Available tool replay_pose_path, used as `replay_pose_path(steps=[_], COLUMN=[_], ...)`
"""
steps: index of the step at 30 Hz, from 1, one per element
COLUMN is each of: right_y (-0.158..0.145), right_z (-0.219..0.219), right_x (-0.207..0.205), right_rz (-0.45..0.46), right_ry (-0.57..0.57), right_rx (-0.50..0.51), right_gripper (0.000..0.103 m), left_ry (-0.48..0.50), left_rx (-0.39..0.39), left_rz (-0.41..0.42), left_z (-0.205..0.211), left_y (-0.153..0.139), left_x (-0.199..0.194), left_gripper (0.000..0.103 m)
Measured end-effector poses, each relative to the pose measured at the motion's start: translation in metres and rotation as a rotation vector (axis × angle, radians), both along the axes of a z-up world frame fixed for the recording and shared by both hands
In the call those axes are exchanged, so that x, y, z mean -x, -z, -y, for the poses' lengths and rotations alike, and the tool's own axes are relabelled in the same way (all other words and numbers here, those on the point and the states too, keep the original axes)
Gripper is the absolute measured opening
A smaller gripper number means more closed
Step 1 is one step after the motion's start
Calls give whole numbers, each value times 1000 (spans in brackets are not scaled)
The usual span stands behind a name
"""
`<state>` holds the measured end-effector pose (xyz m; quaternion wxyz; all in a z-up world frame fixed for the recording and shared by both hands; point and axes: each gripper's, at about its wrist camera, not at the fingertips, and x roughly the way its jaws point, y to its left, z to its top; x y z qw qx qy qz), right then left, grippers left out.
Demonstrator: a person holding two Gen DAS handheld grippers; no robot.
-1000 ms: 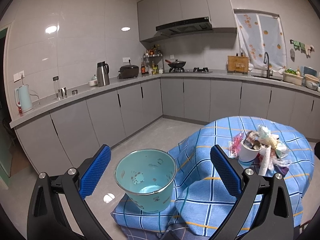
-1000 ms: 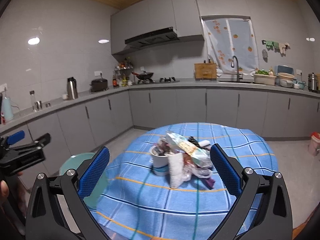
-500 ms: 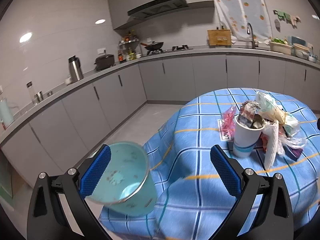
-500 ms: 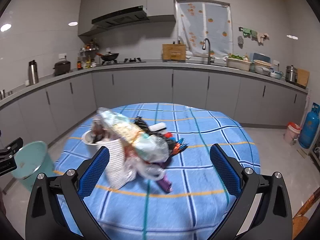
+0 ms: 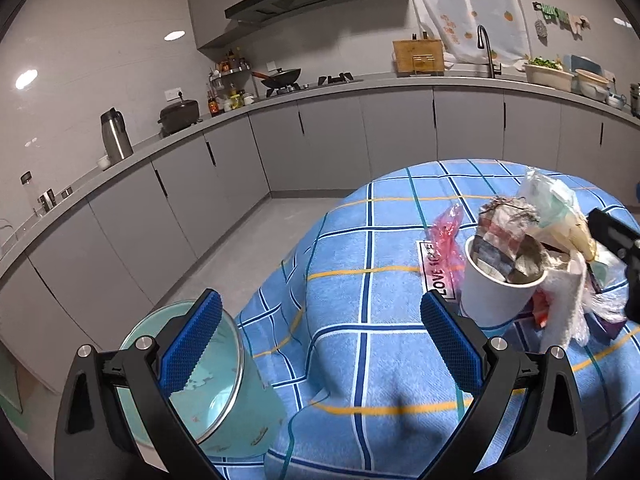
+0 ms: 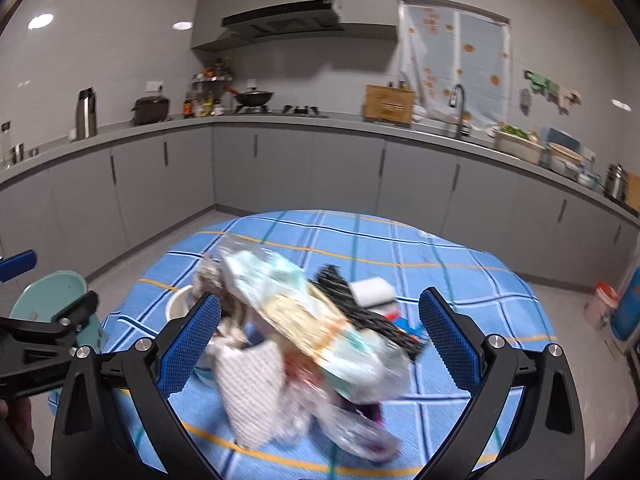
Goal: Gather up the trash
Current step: 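Grasp the clear plastic bag with the right tool while the left tool grasps a wrapper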
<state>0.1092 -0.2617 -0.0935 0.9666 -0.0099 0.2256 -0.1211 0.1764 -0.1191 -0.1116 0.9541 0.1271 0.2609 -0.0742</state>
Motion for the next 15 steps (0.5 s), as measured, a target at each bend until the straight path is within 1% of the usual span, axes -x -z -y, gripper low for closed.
replay_pose_path(steps=[1,4,7,8,9,11,13,15], right_y=[1,7,13,14,15,19,17,15], right_z=[-2,-3,-3,-1,0,3,3,2], right_x=[-4,-17,-28,-31,-33,-36,-35,-31], right_rz=[-4,-29,-56,-61,-67,-97,-89,-80], right_ry=[-6,-16,-15,-13,-23,-47,-60,-71], right_rx=[5,9,13,13,6,-17,-25,-18], right_gripper=[97,90,80,73,53,25,21,15], left_ry=[-2,1,9,10,11,17,24,33], left_rx=[1,13,15,17,20,32,35,40], left_rz=[-5,-15,-20,-22,-26,-33,-29,-25], left_z=[-1,-3,-3,-4,-4,-5,-5,-3], left_y=[0,1,3,4,4,4,3,2], left_x=[-3,-9,-12,-14,-14,-15,-16,-16], left_gripper=[98,98,98,98,98,98,98,98])
